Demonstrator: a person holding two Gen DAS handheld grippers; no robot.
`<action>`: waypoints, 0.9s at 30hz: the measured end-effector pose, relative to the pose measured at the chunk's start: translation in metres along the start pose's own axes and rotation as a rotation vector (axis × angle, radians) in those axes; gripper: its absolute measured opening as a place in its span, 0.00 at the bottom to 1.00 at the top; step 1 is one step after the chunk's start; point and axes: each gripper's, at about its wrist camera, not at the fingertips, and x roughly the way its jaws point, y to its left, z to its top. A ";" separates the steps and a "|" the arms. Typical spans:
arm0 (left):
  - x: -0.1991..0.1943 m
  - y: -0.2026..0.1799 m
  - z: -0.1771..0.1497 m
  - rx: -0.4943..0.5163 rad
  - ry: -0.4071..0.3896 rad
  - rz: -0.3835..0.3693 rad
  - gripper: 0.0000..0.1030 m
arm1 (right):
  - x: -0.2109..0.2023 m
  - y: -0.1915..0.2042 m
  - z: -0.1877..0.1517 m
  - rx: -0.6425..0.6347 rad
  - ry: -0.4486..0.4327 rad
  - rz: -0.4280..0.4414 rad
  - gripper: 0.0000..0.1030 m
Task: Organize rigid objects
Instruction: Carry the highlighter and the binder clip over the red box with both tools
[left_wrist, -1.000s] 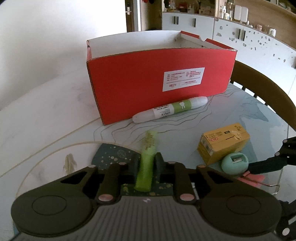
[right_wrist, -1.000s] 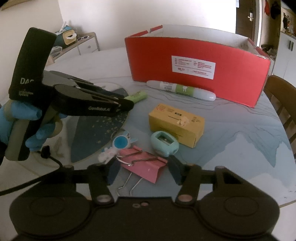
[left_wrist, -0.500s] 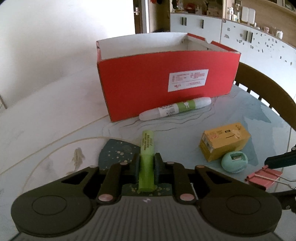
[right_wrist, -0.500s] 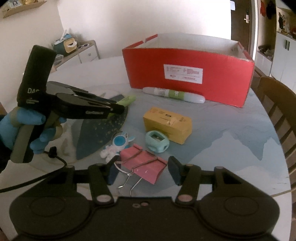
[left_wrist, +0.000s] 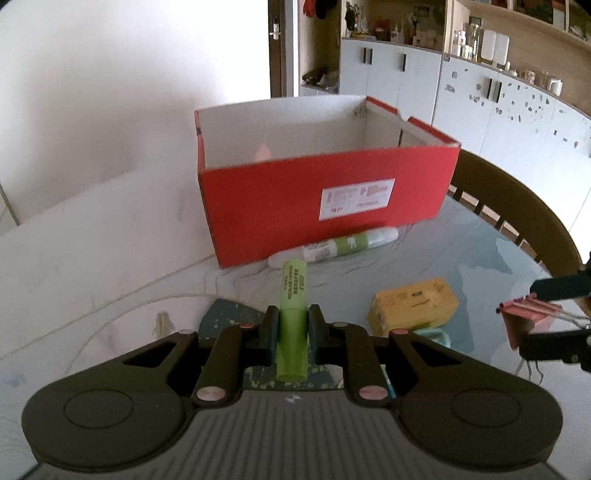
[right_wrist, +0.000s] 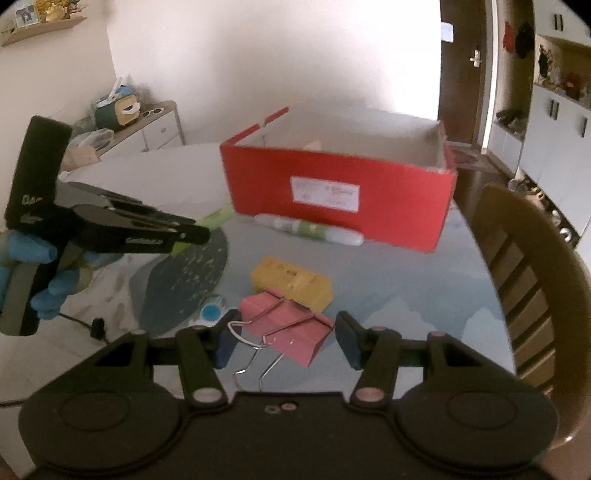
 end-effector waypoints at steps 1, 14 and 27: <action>-0.002 -0.001 0.002 0.000 -0.004 0.001 0.15 | -0.002 -0.001 0.004 -0.005 -0.006 -0.005 0.54; -0.024 -0.016 0.041 0.021 -0.036 -0.003 0.15 | -0.023 -0.019 0.057 -0.016 -0.098 -0.051 0.54; -0.024 -0.024 0.097 0.031 -0.069 0.002 0.15 | -0.010 -0.047 0.110 -0.005 -0.151 -0.143 0.54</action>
